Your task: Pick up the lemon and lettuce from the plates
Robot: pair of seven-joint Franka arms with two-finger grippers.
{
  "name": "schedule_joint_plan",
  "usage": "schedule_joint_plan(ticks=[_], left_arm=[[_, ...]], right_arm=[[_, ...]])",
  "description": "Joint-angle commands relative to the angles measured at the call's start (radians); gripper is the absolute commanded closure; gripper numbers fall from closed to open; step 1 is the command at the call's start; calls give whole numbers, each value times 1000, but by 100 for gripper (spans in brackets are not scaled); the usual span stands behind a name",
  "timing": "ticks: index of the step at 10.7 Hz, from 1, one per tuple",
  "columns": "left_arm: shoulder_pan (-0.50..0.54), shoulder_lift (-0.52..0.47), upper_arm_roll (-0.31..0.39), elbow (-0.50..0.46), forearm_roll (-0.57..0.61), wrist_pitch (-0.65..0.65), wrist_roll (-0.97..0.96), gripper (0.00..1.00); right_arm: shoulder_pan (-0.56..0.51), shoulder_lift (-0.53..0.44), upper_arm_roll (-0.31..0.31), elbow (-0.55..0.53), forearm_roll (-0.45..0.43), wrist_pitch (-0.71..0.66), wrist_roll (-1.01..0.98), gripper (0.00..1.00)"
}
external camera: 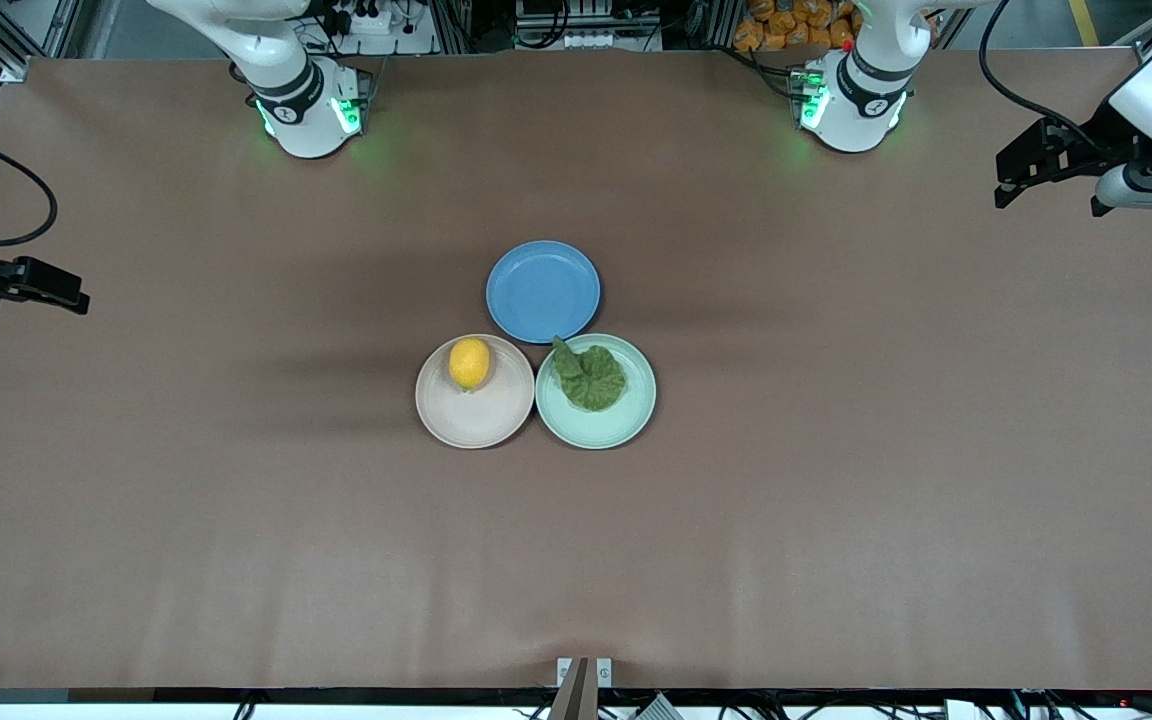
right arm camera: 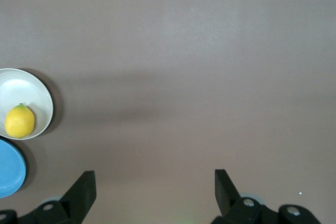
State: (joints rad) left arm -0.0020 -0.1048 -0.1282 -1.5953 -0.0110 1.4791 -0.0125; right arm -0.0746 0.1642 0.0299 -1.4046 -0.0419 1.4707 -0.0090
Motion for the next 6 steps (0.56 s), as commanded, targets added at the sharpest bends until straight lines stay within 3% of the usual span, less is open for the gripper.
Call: schedule_joint_plan(ticks=[1,6], left_arm=[[-4,2,1,12,26,-11,38,0],[-13,37,1,12,16,-11,19,0]], right_arm=[[-21,-20,12,-17,19,-3,-14,0],[-22,-19,13,-19,20,-4,-16,0]])
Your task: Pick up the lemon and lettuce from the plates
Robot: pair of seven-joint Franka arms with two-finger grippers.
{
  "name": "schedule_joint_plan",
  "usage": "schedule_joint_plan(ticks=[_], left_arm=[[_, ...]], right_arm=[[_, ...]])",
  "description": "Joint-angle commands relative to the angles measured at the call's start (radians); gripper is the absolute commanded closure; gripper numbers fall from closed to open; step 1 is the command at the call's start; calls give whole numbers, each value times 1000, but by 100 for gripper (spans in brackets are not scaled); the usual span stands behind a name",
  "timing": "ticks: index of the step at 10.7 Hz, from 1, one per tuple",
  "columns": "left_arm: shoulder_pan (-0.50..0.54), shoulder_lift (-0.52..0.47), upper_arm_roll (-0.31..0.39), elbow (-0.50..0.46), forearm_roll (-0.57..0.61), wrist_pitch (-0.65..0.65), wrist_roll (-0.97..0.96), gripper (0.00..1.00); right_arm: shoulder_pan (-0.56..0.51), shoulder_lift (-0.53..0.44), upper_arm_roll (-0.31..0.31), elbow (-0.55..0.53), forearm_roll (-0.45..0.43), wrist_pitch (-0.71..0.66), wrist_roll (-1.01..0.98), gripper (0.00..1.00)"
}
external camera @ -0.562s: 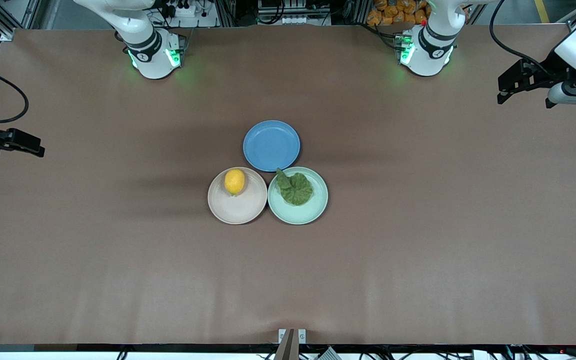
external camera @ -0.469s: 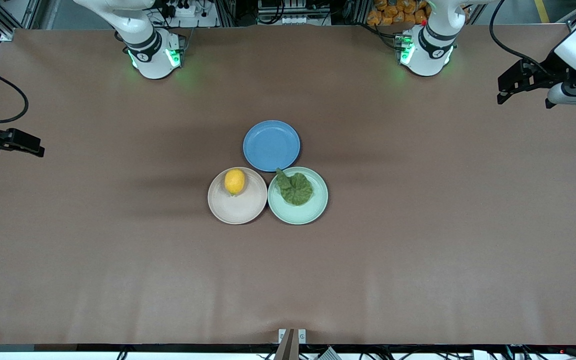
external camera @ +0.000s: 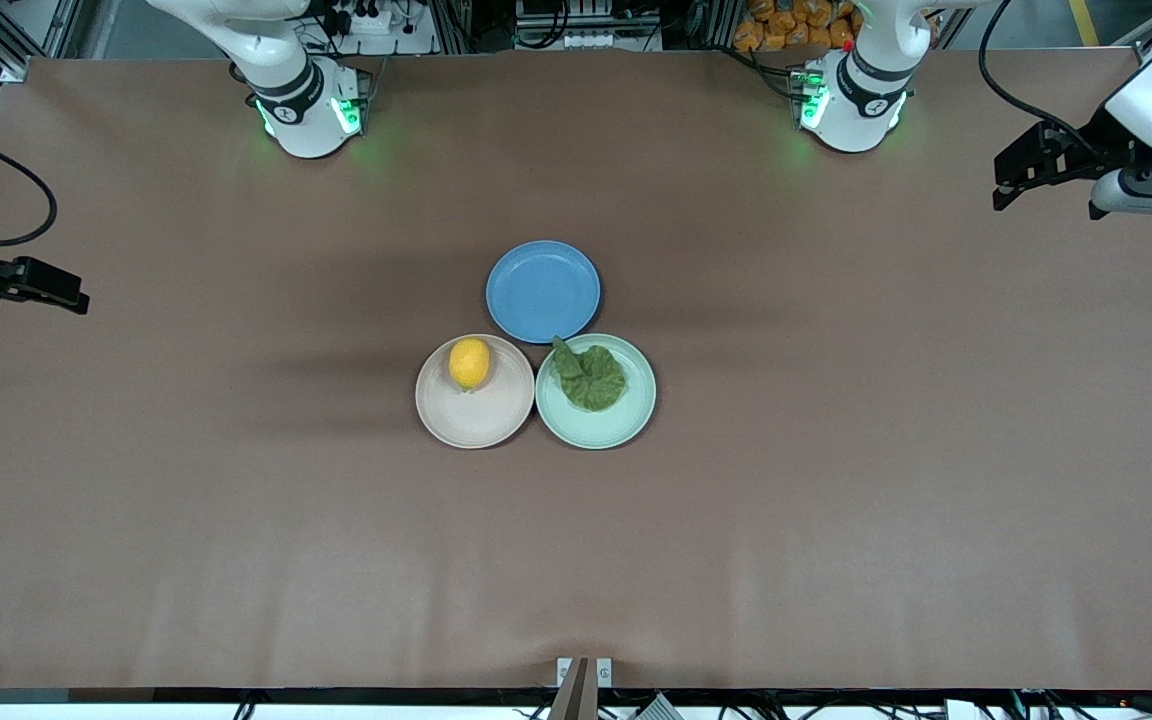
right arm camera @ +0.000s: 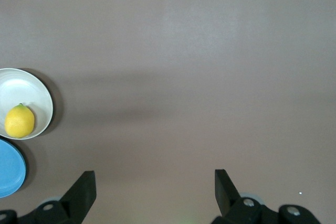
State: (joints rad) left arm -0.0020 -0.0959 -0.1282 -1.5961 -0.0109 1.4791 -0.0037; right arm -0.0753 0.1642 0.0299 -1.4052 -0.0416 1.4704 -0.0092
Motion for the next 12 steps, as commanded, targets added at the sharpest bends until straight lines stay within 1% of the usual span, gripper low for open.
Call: schedule_joint_plan(ticks=[1,2,4,6,7,8,10,12], left_arm=[[-15,57,-1,42,13,-8,8,0],[-19,92,-4,66,11,-5,-4,0],[-30,148,-11,76,11,56,-18,0],[-76,182,-16,76,17,72,-19,0],[-90,191,-17,74,6,98,-27,0],[-93,226,-17,70,-13,108,-59,0],[-142,309,-17,73,-15,128,-70,0],[-186,353,-17,74,-18,191,-143,0]], right_arm=[[-21,-18,13,-18,20,-4,-14,0],[-20,-18,13,-18,20,-4,-14,0],[-20,-18,15,-21,22,-13,-14,0],[-15,-17,18,-21,22,-16,-12,0],[-15,-17,16,-21,64,-16,-11,0],[-18,-17,15,-23,90,-16,-11,0],[-11,-15,18,-38,92,-15,-8,0],[26,-9,19,-46,94,10,0,0]])
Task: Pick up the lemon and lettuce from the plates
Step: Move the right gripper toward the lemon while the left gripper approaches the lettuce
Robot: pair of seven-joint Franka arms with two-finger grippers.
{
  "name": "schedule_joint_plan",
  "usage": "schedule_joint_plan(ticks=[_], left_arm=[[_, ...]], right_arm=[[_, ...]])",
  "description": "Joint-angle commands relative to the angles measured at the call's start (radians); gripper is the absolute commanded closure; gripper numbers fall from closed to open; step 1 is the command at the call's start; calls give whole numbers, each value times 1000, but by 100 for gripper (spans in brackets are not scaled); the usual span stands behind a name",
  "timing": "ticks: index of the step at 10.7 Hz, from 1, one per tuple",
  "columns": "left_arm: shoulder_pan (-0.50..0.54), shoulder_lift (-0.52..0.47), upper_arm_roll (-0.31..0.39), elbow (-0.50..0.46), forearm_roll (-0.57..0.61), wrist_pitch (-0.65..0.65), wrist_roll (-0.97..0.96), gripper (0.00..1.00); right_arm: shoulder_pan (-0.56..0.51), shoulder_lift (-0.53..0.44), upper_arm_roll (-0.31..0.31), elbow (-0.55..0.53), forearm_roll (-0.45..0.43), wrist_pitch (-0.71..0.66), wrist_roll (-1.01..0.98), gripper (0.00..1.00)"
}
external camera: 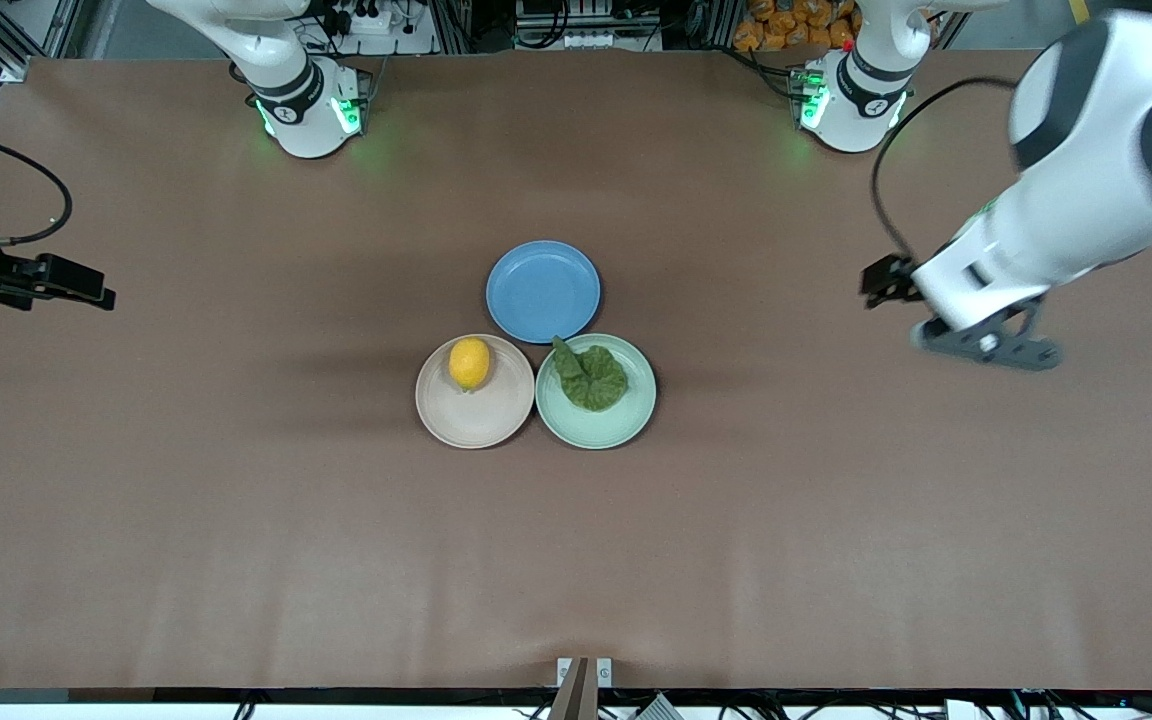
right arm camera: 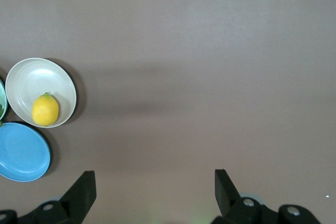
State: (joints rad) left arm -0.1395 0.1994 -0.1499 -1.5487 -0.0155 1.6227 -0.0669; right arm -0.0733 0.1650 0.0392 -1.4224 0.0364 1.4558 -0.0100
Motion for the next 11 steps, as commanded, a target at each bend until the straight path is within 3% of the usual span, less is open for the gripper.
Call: schedule_joint_plan(ticks=[1,6,11], left_arm=[[-60,83,4,29,-46,83,-137,0],[-133,213,6,29,-89,363,-316,0],[-285,388,10,30,-84,678,-453,0]], right_arm=[[42,-9,10,-47,16,46,24,0],[214,10,10,-187,16,204,272,0],[334,62,10,-248,19,305,398,0]])
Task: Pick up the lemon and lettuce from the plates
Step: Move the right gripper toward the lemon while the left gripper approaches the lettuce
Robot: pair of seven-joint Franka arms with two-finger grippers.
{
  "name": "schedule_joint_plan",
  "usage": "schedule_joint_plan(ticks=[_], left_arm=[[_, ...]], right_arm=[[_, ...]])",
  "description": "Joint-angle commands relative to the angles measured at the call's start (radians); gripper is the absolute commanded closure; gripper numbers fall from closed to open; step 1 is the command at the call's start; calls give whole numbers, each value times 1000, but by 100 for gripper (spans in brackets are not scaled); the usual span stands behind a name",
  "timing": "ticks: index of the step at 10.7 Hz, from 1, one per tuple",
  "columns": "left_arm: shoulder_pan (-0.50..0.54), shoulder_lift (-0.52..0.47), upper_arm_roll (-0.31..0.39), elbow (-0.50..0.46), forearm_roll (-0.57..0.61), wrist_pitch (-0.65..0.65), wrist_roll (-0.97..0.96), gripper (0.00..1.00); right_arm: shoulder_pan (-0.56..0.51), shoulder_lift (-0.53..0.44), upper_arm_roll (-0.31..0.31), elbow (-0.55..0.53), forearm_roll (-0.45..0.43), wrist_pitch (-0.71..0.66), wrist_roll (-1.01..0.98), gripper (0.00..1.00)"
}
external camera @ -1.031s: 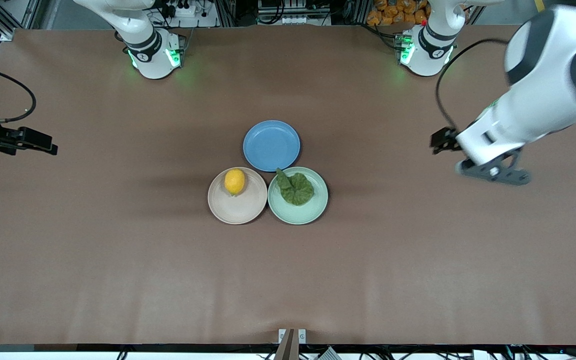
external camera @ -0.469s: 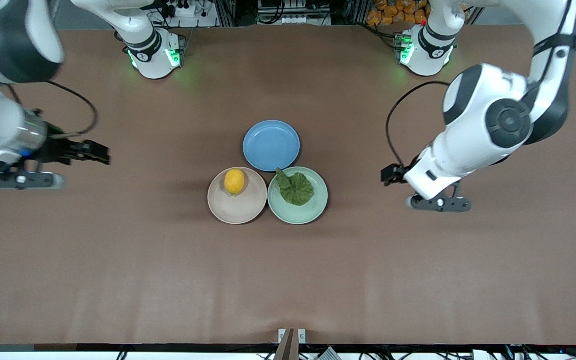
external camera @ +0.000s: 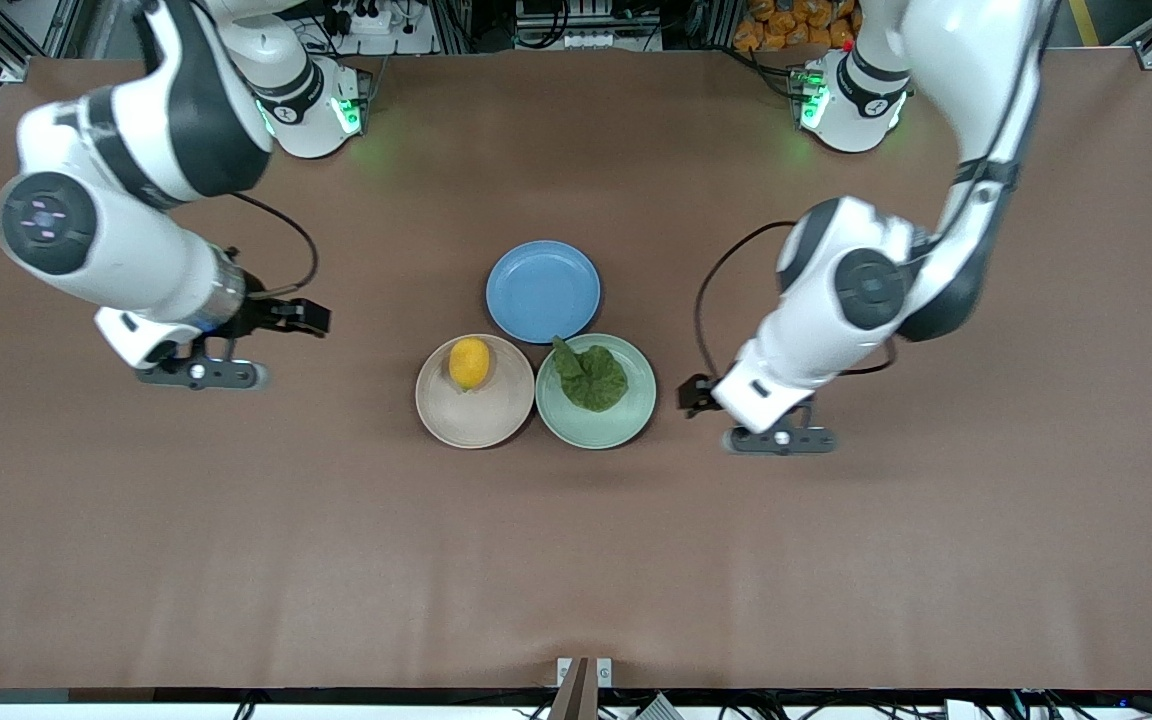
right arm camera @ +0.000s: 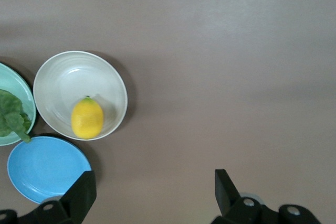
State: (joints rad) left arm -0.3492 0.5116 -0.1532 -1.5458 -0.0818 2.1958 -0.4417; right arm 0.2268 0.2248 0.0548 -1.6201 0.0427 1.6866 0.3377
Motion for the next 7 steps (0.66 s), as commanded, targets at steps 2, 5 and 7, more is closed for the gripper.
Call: schedule_joint_plan(ticks=[2,5,7], left_arm=[[-123,140,17,27,-15,236,-148,0],[-169,215,18,27,-18,407,-285,0],[-197,281,18,26,-18,481,-330,0]], right_arm=[[81,2,-6,-131,12,204,98,0],[129,34,-6,-188,11,333,153,0],[172,67,-7,-190,8,370,201,0]])
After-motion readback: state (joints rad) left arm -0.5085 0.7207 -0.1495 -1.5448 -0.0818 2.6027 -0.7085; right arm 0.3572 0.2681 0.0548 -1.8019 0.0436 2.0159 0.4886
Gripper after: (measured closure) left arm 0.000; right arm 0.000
